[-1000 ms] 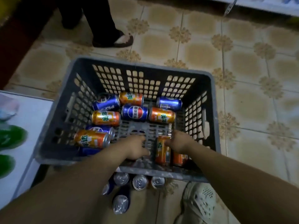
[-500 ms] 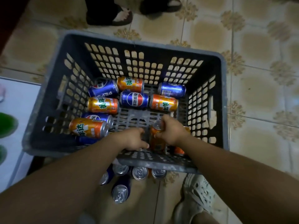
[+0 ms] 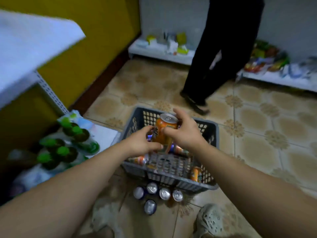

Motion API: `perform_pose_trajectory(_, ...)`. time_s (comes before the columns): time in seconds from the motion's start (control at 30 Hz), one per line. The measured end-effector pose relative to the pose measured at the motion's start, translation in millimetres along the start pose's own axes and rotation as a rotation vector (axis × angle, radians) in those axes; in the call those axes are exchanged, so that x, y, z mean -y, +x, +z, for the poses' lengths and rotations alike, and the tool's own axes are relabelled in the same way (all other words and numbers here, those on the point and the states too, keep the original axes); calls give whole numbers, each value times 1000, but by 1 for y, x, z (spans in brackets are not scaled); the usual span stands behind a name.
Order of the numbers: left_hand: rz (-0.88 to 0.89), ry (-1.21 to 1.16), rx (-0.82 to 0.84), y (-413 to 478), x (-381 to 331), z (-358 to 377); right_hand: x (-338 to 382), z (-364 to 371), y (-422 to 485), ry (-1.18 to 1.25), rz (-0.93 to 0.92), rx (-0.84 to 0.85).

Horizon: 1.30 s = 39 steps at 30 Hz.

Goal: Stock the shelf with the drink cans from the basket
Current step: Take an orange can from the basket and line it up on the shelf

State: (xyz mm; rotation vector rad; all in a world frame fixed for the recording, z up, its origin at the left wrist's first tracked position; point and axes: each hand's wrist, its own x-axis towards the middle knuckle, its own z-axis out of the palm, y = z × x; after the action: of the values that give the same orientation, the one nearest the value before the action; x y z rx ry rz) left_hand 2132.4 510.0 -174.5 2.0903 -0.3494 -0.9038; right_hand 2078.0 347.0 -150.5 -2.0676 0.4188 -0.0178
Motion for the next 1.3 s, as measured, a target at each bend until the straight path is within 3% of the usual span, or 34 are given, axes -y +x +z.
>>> perform_pose_trajectory(0.17, 104, 27, -157, -120, -46, -66, 129, -8, -51, -69, -243, 33)
perform_pose_trajectory(0.27, 170, 41, -342, -206, -58, -92, 200, -3, -97, -89, -424, 77)
perform_pose_trajectory(0.6, 77, -82, -828, -434, -5, -122, 347, 82, -244, 6, -761, 375)
perform_pose_trajectory(0.77, -128, -51, -966, -521, 50, -133, 383, 142, -297, -26, -868, 566)
perform_pose_trajectory(0.87, -375, 109, -1052, -569, 89, -135, 398, 178, -319, -72, -895, 650)
perform_pose_trajectory(1.03, -762, 312, -1012, -619, 152, -131, 408, 236, -335, -132, -947, 742)
perform_pose_trajectory(1.17, -863, 347, -1025, -624, 169, -133, 419, 271, -334, -112, -994, 777)
perform_pose_trajectory(1.3, -874, 319, -1018, -622, 178, -134, 421, 296, -320, -304, -1300, 599)
